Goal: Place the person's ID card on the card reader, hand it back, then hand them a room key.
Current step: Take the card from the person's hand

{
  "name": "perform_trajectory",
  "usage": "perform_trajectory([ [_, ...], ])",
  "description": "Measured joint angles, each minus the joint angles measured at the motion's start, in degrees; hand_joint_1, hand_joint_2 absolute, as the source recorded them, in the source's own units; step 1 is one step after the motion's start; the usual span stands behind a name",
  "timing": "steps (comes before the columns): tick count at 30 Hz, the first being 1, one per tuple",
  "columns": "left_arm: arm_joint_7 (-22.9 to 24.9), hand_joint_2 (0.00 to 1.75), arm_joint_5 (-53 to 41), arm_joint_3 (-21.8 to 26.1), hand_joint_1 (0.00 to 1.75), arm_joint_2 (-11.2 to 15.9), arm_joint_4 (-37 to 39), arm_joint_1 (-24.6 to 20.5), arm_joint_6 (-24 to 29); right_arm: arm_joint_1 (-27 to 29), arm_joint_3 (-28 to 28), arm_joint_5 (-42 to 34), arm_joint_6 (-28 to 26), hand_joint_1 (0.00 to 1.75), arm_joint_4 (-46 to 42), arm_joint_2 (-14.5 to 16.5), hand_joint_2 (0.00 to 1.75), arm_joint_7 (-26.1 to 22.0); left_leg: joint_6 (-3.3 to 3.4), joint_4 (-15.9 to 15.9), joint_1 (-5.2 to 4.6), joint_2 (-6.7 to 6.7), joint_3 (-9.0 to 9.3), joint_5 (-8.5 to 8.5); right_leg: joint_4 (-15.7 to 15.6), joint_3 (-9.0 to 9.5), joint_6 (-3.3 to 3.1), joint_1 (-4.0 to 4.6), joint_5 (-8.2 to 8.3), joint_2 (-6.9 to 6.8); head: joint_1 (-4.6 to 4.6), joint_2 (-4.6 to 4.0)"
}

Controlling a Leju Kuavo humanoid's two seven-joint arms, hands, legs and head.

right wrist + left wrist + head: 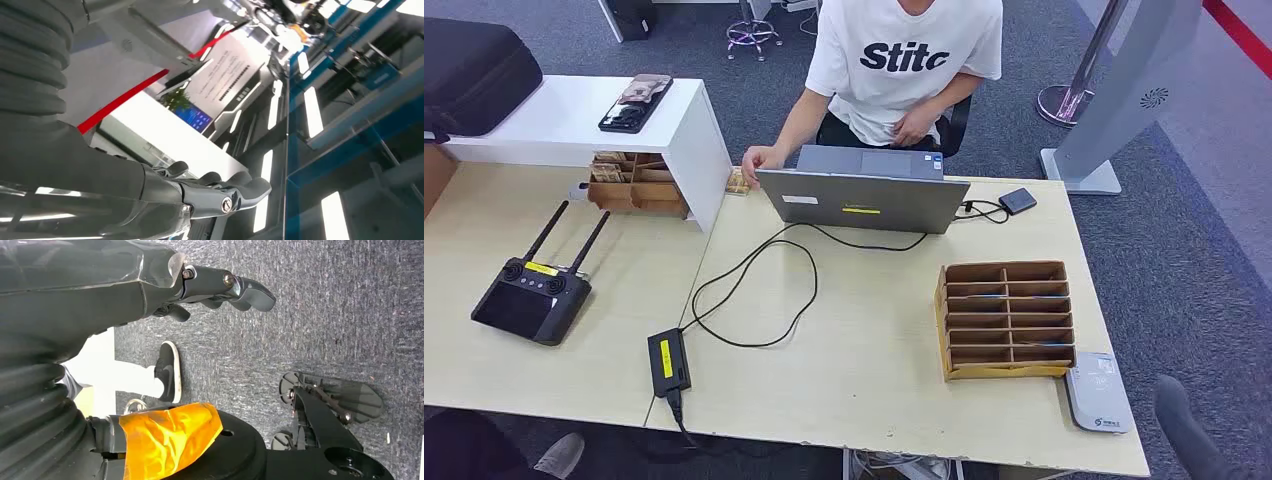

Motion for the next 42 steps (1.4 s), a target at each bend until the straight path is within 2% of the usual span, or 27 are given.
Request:
perform_trajectory([
  [2, -0.04, 1.75, -0.01, -0.01, 0.0, 0.03, 0.0, 0.0, -0.07, -0.66, 0.64, 2.13, 0.01, 0.0, 0.65, -0.94, 1.75, 1.27, 0.0, 0.0, 0.0, 0.0, 0.0, 0.0, 0.0, 0.01, 0.0, 0.0, 0.01, 0.01, -0.01, 0.0],
  [4, -0.04, 1.75, -0.01, -0.09, 0.0, 0.13, 0.0, -0.02, -0.24, -2.18, 2.09, 6.18, 0.12, 0.0, 2.28, -3.26, 1.75, 3.99, 0.0, 0.0, 0.0, 0.01, 0.01, 0.0, 0.0, 0.02, 0.01, 0.0, 0.02, 0.03, -0.01, 0.0],
  [11, 0.2, 1.75, -0.61, -2.1, 0.0, 0.77, 0.0, -0.18, -1.52, -11.2, 8.92, 13.7, 2.54, 0.0, 11.95, -14.1, 1.75, 12.92, 0.02, 0.03, -0.01, 0.03, 0.03, 0.02, 0.0, 0.04, 0.01, -0.01, 0.08, 0.04, -0.01, 0.0],
  [17, 0.35, 1.75, -0.86, -4.04, 0.0, 1.24, 0.0, -0.26, -1.98, -18.45, 13.09, 15.22, 3.45, 0.0, 20.33, -20.17, 1.75, 15.67, 0.03, 0.05, 0.01, 0.0, 0.05, 0.08, 0.0, 0.03, 0.01, -0.01, 0.09, 0.01, 0.0, 0.0],
  [24, 0.4, 1.75, -0.87, -4.92, 0.0, 1.42, 0.0, -0.26, -2.01, -20.48, 14.88, 15.37, 3.37, 0.0, 23.65, -22.77, 1.75, 15.99, 0.02, 0.04, 0.01, 0.0, 0.01, 0.06, 0.0, 0.0, -0.01, 0.01, 0.06, 0.02, 0.0, 0.0],
  [28, 0.62, 1.75, -1.22, -5.7, 0.0, 1.5, 0.0, -0.28, -2.21, -22.75, 15.88, 17.24, 3.9, 0.0, 25.93, -23.94, 1.75, 17.98, 0.03, 0.03, 0.01, 0.04, -0.01, 0.06, 0.01, 0.0, 0.0, 0.01, 0.07, 0.04, -0.01, 0.0],
  [36, 1.33, 1.75, -3.6, -7.5, 0.0, 1.95, 0.0, -0.43, -2.98, -36.31, 18.68, 21.12, 6.22, 0.0, 38.75, -26.7, 1.75, 23.15, 0.04, 0.05, 0.0, 0.07, 0.0, 0.21, 0.01, 0.0, 0.06, 0.0, 0.25, 0.08, -0.01, 0.0],
  [42, 1.48, 1.75, -5.82, -7.65, 0.0, 2.39, 0.0, -0.66, -3.28, -46.97, 20.11, 23.6, 7.25, 0.0, 47.9, -27.24, 1.75, 25.38, 0.02, 0.07, 0.01, 0.04, -0.01, 0.26, 0.04, -0.02, 0.04, 0.0, 0.28, 0.06, -0.01, 0.0],
])
